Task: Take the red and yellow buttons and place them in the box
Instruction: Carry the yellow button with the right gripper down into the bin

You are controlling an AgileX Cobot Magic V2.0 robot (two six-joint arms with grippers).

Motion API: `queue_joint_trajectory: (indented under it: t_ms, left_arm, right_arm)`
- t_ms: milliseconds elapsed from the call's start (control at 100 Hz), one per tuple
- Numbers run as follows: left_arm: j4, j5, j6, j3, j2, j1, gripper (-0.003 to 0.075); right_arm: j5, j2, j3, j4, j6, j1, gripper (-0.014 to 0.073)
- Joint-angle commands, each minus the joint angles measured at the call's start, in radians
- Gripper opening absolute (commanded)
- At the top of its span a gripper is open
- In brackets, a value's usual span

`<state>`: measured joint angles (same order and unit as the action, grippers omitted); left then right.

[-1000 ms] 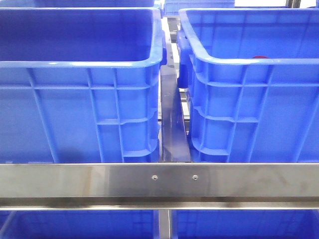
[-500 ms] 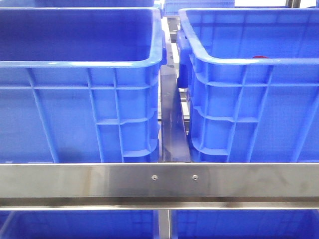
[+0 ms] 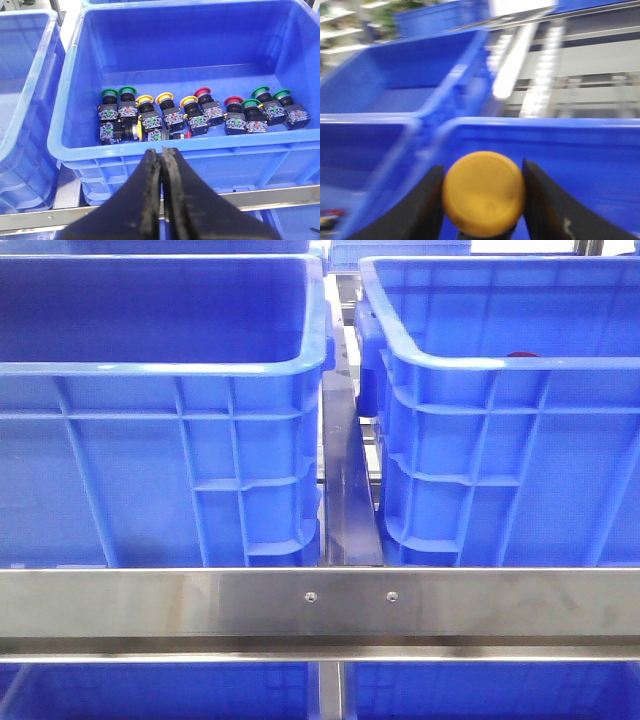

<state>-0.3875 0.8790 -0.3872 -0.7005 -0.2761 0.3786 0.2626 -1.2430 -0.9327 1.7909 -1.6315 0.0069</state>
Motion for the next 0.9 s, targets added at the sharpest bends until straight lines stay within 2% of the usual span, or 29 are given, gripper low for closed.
queue_joint_trajectory:
  t_ms: [0, 110, 520, 890]
  left_arm:
    - [-0.016, -0.073, -0.001, -0.023, -0.013, -0.002, -0.0019]
    - [-0.017, -0.075, -0.001, -0.023, -0.013, -0.002, -0.0019]
    - [-0.017, -0.075, -0.001, -0.023, -0.013, -0.002, -0.0019]
    - [-0.017, -0.075, -0.001, -0.023, -0.013, -0.002, -0.0019]
  right_arm:
    - [-0.144, 0.016, -0.040, 0.093, -0.071, -0.006, 0.0181]
    - [-0.213, -0.031, -0.059, 0.093, -0.077, -0.018, 0.0181]
    - [-0.148, -0.305, -0.179, 0.093, -0.118, -0.118, 0.0181]
    - [-0.139, -0.489, -0.307, 0.093, -0.158, -0.126, 0.0181]
